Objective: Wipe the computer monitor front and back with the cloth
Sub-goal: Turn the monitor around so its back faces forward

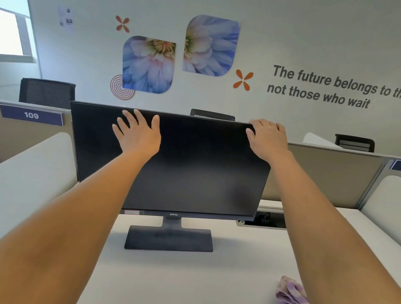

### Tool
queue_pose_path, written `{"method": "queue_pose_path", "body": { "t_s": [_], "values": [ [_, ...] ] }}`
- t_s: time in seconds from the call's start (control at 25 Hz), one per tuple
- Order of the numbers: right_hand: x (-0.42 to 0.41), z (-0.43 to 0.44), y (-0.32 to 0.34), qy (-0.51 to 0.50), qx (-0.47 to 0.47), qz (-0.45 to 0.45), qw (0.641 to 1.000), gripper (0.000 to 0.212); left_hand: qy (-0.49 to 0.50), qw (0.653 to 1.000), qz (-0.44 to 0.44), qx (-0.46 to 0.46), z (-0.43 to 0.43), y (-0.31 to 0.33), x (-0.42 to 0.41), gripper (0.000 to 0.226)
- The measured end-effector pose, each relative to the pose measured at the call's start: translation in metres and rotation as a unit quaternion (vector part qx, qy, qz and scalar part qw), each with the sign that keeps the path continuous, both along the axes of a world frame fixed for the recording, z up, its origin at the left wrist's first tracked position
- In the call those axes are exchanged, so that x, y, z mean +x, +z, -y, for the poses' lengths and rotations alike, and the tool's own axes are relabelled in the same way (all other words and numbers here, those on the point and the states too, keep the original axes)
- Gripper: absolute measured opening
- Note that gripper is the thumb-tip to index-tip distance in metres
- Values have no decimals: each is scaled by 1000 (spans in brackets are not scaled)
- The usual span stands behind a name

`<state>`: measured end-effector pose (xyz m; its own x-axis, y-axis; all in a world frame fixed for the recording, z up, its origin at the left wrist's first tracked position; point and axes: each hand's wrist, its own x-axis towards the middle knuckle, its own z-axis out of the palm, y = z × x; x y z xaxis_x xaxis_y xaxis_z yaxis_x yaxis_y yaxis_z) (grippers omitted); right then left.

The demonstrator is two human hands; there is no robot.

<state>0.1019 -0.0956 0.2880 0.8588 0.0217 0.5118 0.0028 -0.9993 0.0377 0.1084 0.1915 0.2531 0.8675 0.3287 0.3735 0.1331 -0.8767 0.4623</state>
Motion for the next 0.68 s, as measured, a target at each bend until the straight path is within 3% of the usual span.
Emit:
{"method": "queue_pose_path", "body": {
  "t_s": [0.4, 0.68],
  "values": [
    [-23, 14, 40, 55, -91, -27, 994, 38, -27, 999, -24, -29, 8, 15, 11, 68],
    [-54, 24, 51, 148, -16, -102, 984, 27, -101, 990, -36, -89, 53, 23, 8, 70]
  ]
}}
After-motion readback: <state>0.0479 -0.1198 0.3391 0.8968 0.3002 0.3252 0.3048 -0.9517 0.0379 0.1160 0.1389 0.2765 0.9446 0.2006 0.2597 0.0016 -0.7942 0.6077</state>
